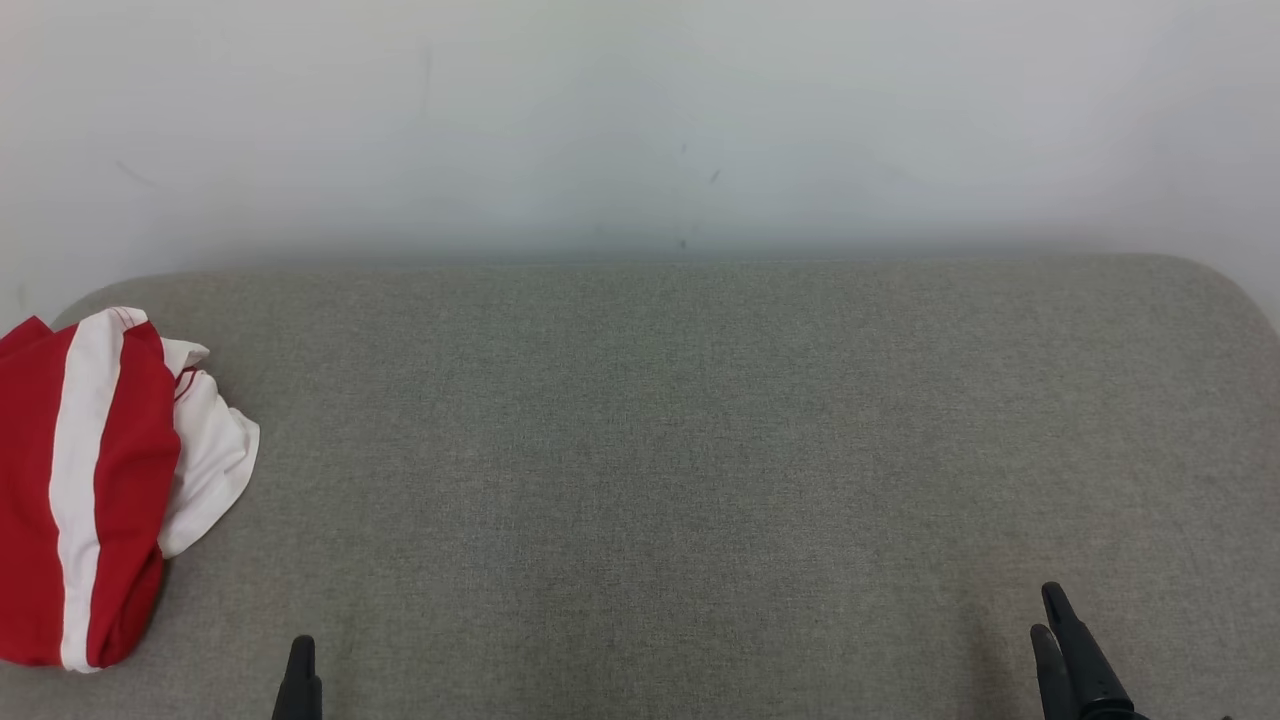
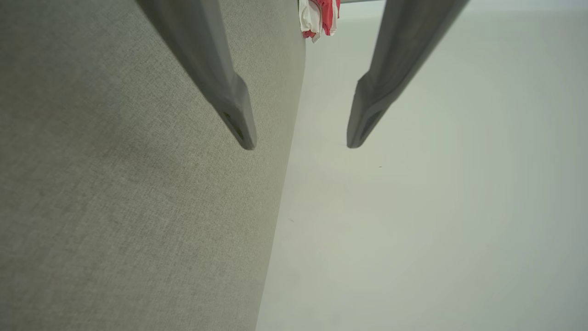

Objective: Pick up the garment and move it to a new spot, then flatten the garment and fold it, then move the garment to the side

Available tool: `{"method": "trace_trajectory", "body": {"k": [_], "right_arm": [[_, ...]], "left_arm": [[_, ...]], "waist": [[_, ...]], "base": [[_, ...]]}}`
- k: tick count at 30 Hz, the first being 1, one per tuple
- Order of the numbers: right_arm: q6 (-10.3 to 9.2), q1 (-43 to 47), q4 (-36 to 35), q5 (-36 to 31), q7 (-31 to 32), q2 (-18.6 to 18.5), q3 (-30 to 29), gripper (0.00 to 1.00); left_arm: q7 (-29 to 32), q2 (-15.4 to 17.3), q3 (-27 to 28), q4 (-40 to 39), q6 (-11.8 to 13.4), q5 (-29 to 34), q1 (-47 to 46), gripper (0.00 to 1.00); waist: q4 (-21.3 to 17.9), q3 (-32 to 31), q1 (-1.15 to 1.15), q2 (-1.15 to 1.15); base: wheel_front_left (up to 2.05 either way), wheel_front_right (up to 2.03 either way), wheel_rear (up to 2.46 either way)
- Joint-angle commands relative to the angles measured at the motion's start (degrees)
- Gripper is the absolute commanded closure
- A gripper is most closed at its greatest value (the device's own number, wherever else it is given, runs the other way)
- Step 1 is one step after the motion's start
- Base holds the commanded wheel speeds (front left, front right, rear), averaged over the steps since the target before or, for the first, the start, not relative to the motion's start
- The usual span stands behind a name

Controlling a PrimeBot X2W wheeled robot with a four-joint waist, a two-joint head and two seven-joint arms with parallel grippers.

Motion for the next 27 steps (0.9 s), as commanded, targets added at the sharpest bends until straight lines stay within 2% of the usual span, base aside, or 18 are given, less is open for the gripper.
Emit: {"method": "trace_trajectory", "body": {"k": [1,12,26,27], "right_arm": [[-0.02,-1.3,-0.9,-1.3,-0.4,-0.2,0.3,0.0],[-0.03,-2.5,-0.6,-14.7,-3.7,-0.2,2.0,0.0],[-0.04,-3.7,0.2,-30.1,-7.1,-0.2,4.1,0.0],[-0.04,-3.8,0.5,-32.4,-7.6,-0.2,4.5,0.0]], "left_arm": [[-0.4,0.1,0.3,-0.7,0.0,1.3,-1.4,0.0],[-2.3,0.1,1.9,-0.2,1.0,14.0,-2.5,0.0],[-4.3,0.1,-0.3,0.0,4.1,30.3,-3.3,0.0],[-4.6,0.1,-0.6,0.2,4.5,32.9,-3.4,0.0]], "waist": [[0.0,0.0,0.0,0.0],[0.0,0.2,0.0,0.0],[-0.1,0.2,0.0,0.0],[-0.1,0.1,0.0,0.0]], "base": [[0.0,0.0,0.0],[0.0,0.0,0.0],[0.0,0.0,0.0],[0.0,0.0,0.0]]}}
